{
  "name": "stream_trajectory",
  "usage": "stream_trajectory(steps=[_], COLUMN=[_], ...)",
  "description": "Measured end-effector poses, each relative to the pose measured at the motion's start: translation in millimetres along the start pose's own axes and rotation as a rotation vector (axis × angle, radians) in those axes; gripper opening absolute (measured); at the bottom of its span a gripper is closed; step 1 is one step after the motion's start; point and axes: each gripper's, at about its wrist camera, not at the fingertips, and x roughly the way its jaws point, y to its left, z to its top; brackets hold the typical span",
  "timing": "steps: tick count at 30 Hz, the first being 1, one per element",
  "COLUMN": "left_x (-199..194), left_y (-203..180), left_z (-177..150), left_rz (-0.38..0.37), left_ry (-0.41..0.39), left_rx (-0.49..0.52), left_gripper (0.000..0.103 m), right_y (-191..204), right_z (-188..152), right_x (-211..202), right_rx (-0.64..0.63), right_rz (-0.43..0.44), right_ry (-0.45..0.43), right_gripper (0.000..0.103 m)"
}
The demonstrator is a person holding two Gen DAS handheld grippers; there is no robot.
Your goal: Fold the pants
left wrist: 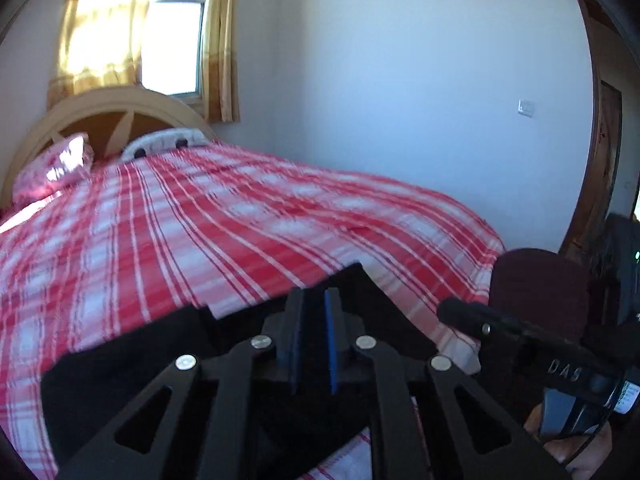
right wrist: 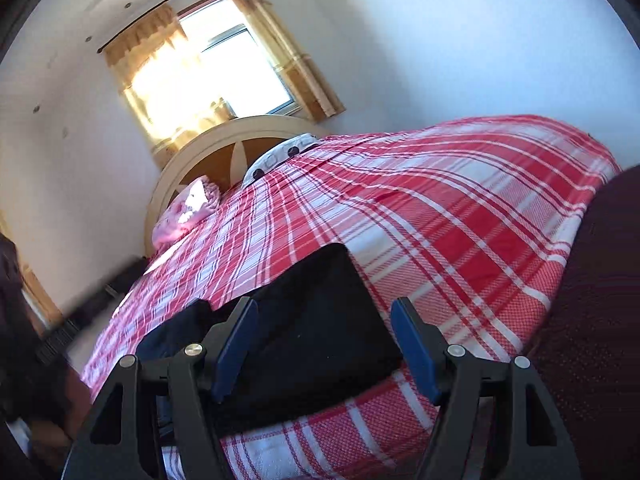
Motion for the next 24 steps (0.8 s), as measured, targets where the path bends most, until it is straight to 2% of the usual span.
stream_trajectory(steps=[2, 4, 5, 7, 9, 13, 15, 17, 19, 24], left_x=[1, -7, -17, -39, -65, -101, -110, -118, -121, -112], left_y=[5, 15, 24, 47, 79, 139, 162, 180, 191, 193], left_z=[-14, -20, -23, -25, -29, -42, -52, -63, -72, -76], left_rz=[-0.052, -0.067, -0.048, 0.006, 0.1, 0.286, 0.335, 0.354, 0.366, 0.361], left_ry=[0.085, 0.12, 0.106, 0.066, 0.017, -0.015, -0.01, -0.009, -0.001, 0.009], left_rx=[-0.058, -0.079, -0.097, -0.137, -0.201, -0.325, -0.397, -0.474, -0.519, -0.533], left_gripper=[0.014, 0.027, 0.032, 0.054, 0.067, 0.069, 0.069, 0.069, 0.069, 0.069], right_y=[-5, -2, -2, 2, 7, 25, 36, 47, 57, 85], right_z=[1, -1, -3, -6, -11, -25, -35, -47, -54, -69], right_x=[-1, 0, 1, 10, 24, 59, 77, 91, 89, 82], right_rx=[0.014, 0.009, 0.011, 0.04, 0.071, 0.062, 0.051, 0.025, -0.029, -0.124], right_rz=[0.025, 0.099, 0.151, 0.271, 0.353, 0.448, 0.474, 0.455, 0.422, 0.394], right_ry=[-0.002, -0.005, 0.002, 0.037, 0.074, 0.164, 0.207, 0.246, 0.214, 0.259], right_gripper=[0.071, 0.071, 0.071, 0.071, 0.071, 0.071, 0.071, 0.071, 0.071, 0.071])
